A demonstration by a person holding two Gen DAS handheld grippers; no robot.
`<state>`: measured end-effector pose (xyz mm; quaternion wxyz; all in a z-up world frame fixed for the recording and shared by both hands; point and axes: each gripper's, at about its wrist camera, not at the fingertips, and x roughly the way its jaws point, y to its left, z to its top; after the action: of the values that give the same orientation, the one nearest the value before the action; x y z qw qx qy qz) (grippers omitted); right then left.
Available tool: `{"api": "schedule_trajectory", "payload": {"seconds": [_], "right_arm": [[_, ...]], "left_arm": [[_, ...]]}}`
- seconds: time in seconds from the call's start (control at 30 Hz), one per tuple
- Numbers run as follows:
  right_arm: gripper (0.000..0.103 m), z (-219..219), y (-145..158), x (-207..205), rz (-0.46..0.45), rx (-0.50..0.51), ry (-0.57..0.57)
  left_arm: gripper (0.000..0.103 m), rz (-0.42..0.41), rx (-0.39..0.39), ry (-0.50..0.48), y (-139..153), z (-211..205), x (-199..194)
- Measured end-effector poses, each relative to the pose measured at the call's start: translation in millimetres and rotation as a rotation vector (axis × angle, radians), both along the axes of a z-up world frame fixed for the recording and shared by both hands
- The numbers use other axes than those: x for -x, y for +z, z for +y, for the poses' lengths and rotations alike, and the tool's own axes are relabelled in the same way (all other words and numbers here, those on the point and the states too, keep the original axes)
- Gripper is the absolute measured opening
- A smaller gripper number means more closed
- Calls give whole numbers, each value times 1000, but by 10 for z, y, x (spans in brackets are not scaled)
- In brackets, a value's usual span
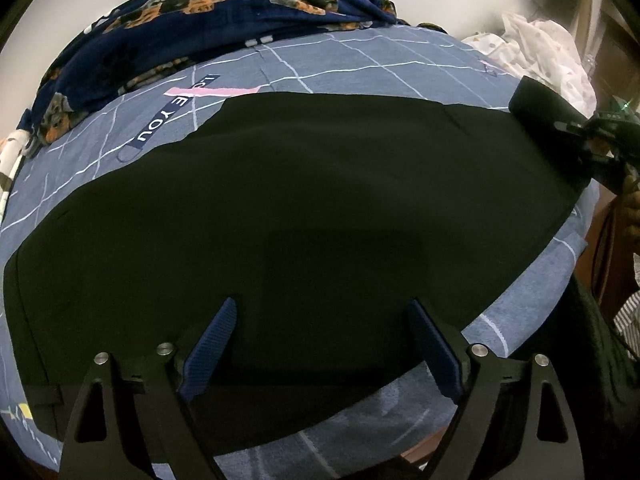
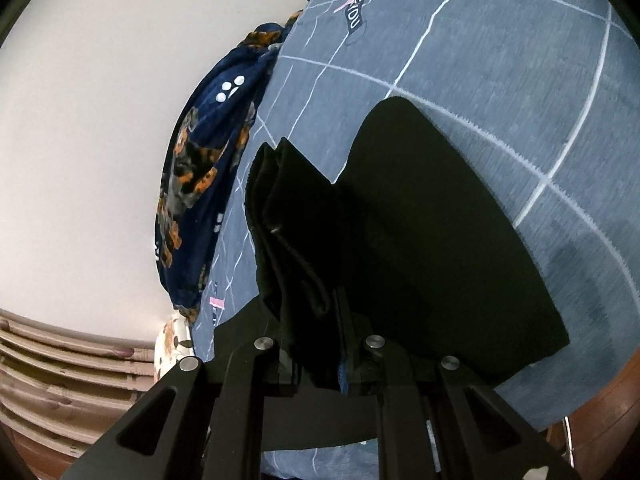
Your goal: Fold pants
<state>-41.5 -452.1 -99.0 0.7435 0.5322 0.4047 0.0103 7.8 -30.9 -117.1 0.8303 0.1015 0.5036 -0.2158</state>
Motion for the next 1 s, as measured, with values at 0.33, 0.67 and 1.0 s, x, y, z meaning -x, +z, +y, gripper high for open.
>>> {"api": "schedule_trajectory", "payload": {"seconds": [0.33, 0.67, 1.0], "right_arm": [[12, 70, 10, -20, -7, -7, 16], [12, 228, 16, -77, -12, -17, 59], [12, 636, -32, -225, -8, -34, 150]], "left_arm": [[90, 0, 0, 0, -1, 1, 0], [91, 0, -1, 0, -6, 11, -4], [91, 1, 0, 1, -6, 15, -7]]}}
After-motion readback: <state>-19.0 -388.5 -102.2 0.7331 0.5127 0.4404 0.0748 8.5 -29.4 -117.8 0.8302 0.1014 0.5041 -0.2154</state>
